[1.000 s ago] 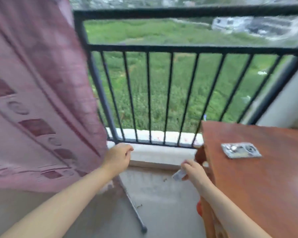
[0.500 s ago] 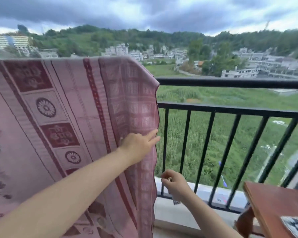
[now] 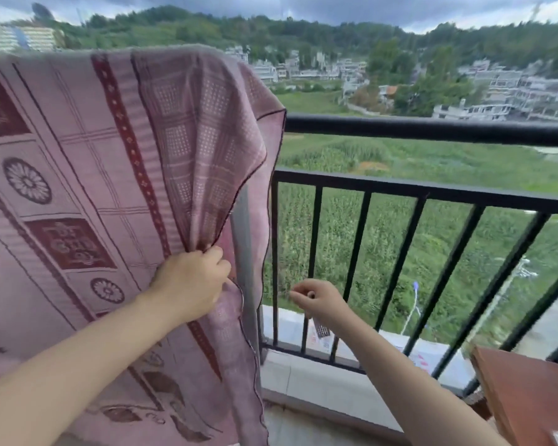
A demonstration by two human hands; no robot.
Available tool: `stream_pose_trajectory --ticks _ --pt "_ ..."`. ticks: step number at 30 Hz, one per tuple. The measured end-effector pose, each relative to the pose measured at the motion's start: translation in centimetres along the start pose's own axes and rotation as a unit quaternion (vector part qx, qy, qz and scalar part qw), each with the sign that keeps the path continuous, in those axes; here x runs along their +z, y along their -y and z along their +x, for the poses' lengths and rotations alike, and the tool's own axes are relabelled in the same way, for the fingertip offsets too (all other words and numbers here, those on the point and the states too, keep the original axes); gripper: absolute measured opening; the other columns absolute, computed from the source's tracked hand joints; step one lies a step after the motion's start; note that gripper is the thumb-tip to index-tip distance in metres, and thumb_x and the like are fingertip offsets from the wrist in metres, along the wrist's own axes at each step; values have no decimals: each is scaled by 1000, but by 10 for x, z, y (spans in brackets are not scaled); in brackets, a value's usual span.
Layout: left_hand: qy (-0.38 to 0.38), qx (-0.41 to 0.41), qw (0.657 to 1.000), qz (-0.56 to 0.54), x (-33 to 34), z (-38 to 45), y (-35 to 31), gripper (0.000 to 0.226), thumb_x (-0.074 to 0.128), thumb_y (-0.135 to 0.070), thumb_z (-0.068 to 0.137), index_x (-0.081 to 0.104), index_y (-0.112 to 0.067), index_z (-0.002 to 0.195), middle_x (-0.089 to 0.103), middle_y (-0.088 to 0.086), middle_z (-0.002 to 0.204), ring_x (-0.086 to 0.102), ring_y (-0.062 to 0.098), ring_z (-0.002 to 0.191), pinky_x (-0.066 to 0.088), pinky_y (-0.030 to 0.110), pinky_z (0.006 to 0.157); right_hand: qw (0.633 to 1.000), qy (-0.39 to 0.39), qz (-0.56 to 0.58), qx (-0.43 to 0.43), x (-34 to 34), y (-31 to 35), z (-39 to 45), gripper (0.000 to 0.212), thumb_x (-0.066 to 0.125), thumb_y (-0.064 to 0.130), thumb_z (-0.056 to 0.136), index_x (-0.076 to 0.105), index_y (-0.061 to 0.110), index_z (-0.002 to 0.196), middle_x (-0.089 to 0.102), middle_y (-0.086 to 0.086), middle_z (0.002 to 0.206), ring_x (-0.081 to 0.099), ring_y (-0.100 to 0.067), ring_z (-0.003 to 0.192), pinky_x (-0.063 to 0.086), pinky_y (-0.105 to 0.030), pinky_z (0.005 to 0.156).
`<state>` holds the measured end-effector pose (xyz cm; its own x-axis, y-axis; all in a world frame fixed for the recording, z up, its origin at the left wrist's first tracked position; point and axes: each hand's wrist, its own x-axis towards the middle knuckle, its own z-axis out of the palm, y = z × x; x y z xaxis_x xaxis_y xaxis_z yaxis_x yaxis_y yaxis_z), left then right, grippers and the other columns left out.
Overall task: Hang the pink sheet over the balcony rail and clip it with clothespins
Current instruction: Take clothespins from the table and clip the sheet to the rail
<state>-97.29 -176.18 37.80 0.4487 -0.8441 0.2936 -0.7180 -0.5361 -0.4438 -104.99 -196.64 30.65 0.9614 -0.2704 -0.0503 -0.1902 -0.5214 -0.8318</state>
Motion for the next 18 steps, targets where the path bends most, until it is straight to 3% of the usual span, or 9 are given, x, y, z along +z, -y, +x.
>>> stream_pose_trajectory --ticks 3,5,7,9,12,16,18 --pt "-57 31 997 -29 -1 -10 1 5 55 -17 56 52 -13 57 55 4 56 54 20 38 38 20 28 996 -2 46 -80 -3 23 33 39 60 28 83 55 12 118 59 0 93 53 -10 68 52 -33 73" --pt "-81 22 996 -42 3 -13 -7 17 40 -17 61 57 -15 59 58 2 60 54 18 42 41 21 30 991 25 43 -125 -3 37 49 35 61 27 82 57 16 115 59 -2 99 50 -9 65 49 -28 69" --pt "-79 16 996 -29 0 -12 -16 23 38 -19 62 61 -16 61 61 0 64 55 16 45 42 19 32 987 82 25 -133 0 46 58 10 61 26 83 65 16 85 62 -5 83 48 -11 61 45 -20 56" --pt "-61 11 998 -7 -5 -8 -27 23 38 -19 63 61 -17 61 63 -1 66 54 15 46 39 17 33 986 86 10 -139 -1 43 63 28 59 24 85 56 14 59 51 -3 57 43 -11 51 35 -24 49" --pt "-65 17 998 12 -12 3 -42 17 42 -13 62 59 -16 61 64 0 69 54 16 47 38 18 35 983 23 -34 -177 -19 32 68 31 53 18 89 59 1 64 46 -6 55 34 -11 47 27 -25 49" --pt "-106 34 994 23 -18 27 -60 13 49 -5 61 58 -14 61 65 2 72 56 17 52 41 20 37 954 -133 -83 -255 -74 43 78 19 53 8 87 69 -1 85 65 -11 75 51 -19 64 37 -24 62" --pt "-121 34 992 27 -22 41 -65 19 44 -5 63 59 -15 58 66 2 71 57 17 53 40 20 37 940 -148 -114 -285 -101 51 83 19 54 10 87 68 -2 86 65 -15 76 53 -23 69 41 -28 64"
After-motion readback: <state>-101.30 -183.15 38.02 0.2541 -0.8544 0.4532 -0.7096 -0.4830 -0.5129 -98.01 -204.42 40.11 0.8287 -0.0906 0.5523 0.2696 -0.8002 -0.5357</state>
